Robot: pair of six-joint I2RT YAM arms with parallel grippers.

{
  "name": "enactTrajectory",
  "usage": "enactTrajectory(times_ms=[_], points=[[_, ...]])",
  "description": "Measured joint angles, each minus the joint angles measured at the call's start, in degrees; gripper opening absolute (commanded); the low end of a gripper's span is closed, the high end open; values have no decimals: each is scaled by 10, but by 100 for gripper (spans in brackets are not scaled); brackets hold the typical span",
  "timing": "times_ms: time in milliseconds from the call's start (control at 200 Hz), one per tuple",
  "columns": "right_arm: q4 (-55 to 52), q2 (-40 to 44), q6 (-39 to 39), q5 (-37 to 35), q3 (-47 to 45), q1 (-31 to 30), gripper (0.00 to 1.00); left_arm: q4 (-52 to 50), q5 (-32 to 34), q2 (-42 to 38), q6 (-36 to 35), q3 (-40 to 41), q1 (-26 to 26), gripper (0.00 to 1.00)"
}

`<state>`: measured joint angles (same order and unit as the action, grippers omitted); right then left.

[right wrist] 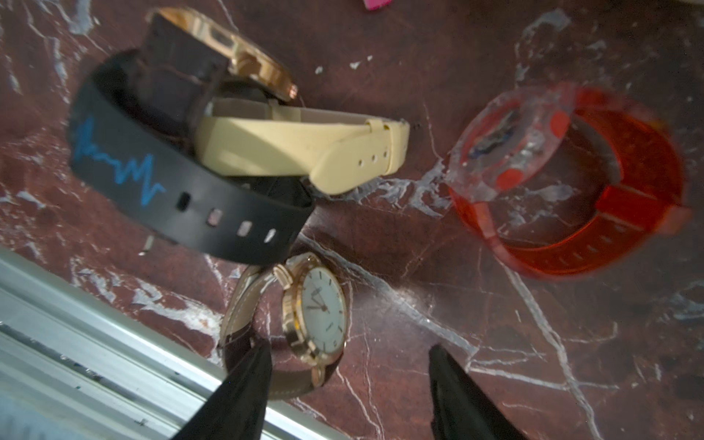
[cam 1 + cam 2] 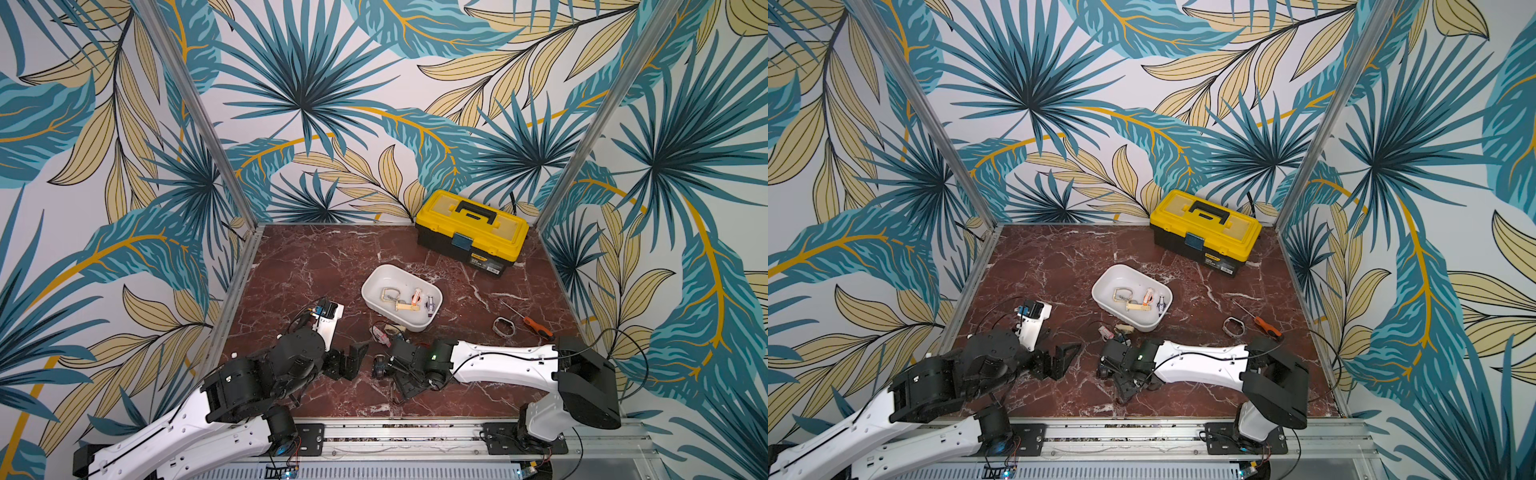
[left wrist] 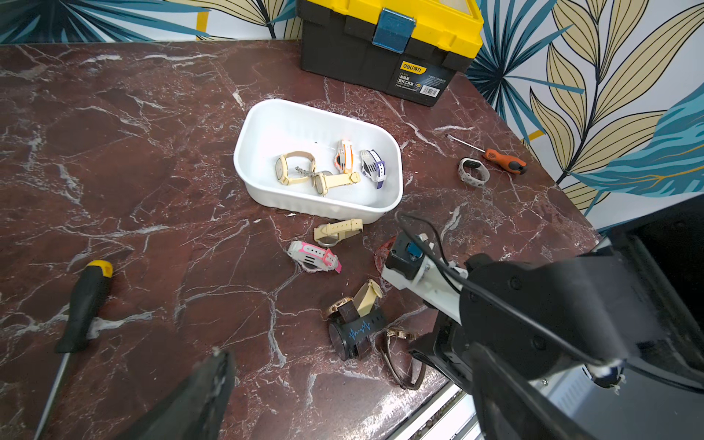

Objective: Put the watch into the storage box
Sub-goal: Pick up the watch at the center of the board, then place the watch in the storage box.

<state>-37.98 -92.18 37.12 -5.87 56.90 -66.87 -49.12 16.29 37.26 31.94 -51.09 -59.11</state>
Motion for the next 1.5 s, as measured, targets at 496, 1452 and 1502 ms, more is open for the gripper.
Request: enactTrajectory(times_ms=[496,1452,1502], points=[[24,-42,-21,-2,13,0,22,0,5,0,0,1,0,100],[-121,156,-40,-99,78,31,6,31,26,3,-15,21,-1,100],[-126,148,-49,-111,109,52,6,33,26,5,-16,21,-1,100]])
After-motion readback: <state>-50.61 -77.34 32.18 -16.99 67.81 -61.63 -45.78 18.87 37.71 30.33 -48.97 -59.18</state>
